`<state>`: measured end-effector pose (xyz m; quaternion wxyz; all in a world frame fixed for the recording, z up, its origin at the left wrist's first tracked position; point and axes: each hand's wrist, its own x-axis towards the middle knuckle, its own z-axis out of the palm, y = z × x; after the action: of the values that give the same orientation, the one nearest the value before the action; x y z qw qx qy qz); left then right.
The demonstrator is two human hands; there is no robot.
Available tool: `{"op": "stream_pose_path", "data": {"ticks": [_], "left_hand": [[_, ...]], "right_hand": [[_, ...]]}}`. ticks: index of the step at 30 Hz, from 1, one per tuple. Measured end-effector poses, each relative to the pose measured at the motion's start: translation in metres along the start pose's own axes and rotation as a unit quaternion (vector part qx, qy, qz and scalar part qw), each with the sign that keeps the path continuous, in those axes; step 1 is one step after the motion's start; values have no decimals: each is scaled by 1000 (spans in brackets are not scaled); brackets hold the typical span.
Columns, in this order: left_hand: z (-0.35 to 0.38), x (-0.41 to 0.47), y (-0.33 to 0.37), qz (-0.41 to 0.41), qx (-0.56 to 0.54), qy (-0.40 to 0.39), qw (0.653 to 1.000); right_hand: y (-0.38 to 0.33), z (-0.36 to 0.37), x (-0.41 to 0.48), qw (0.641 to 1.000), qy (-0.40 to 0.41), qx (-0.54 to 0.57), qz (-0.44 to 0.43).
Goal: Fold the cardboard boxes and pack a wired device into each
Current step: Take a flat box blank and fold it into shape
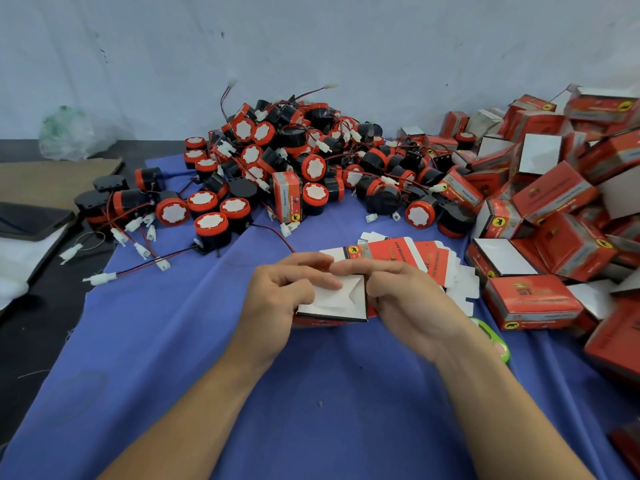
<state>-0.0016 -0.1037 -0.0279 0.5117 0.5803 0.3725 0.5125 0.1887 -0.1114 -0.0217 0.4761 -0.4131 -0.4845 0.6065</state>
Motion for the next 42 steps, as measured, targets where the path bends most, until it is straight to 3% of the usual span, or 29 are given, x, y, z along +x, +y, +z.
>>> {"op": "stream_pose_path", "data": {"ticks": [8,13,18,24,27,29,31,33,35,37,40,42], "left_hand": [[5,-1,-3,4,46,32,998],[9,-2,-5,19,94,68,993],[4,2,-4,30,-38,116,992],[1,-2,-4,92,29,154,983],[1,-1,-3,77,38,195,977],[-1,-1,-2,80,44,201,975],[-3,0,-3,63,35,139,988],[-4,3,-7,17,53,49,997],[-5,5,-12,-4,129,7,992],[-10,10,-16,-16,165,5,986],[-21,13,-18,-47,167,-30,984],[-23,14,-20,-9,256,33,966]], "right_hand": [[7,18,-4,990,82,-100,-50],[0,26,-8,959,101,-256,-71],[-9,30,-12,982,83,-171,-14],[-12,27,-15,990,-51,-112,-62],[-13,31,-13,989,15,-45,-141],[-12,30,-11,966,140,-57,-209],[-7,32,-10,901,259,-206,-281],[4,42,-8,831,281,-350,-327],[16,50,-3,788,243,-434,-362],[19,50,0,773,226,-457,-377],[18,43,0,779,214,-455,-376],[19,42,-3,801,224,-433,-348]]}}
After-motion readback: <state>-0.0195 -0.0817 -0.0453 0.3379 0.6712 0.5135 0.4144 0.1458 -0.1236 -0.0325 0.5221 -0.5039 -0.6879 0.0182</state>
